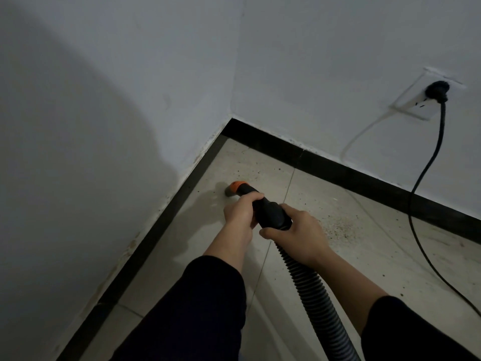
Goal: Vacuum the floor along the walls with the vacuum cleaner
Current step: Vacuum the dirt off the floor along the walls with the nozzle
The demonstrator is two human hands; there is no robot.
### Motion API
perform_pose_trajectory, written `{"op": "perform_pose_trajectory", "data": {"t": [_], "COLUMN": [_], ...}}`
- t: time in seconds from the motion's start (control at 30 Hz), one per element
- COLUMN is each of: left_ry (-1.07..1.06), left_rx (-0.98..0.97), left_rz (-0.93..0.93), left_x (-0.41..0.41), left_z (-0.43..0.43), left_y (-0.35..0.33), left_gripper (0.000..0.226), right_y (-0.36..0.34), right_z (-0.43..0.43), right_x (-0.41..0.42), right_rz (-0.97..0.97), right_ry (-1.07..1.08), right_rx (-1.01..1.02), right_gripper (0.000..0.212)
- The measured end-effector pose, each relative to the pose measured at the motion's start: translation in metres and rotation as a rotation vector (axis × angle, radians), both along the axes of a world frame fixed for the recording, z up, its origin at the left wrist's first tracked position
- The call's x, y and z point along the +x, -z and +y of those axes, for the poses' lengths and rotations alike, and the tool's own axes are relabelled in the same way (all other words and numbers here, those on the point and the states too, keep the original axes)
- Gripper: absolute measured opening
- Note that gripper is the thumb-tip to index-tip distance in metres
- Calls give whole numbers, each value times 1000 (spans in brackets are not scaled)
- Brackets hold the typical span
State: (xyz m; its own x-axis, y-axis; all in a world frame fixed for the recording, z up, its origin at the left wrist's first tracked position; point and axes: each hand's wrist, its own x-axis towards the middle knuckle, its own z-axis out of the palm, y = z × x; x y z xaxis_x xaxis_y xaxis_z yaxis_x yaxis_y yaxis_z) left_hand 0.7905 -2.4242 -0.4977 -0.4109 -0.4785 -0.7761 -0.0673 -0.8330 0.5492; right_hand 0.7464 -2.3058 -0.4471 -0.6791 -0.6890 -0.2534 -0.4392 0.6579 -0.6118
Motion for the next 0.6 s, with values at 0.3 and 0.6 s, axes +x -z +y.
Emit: {"op": "perform_pose_trajectory", "data": {"t": [0.3, 0.6], "left_ry": [-53, -106], "left_rx": [28, 55], "left_rz": [11, 24], "left_x": [14, 28], "left_z": [-12, -25], "left_y": [-2, -2], "left_gripper": [36, 37], "right_y": [0, 2], "right_z": [-14, -26], "right_x": [8, 14], "right_rz": [-6, -22], "right_ry": [-51, -105], "right_rx": [-12, -13], "right_gripper": [35, 38]}}
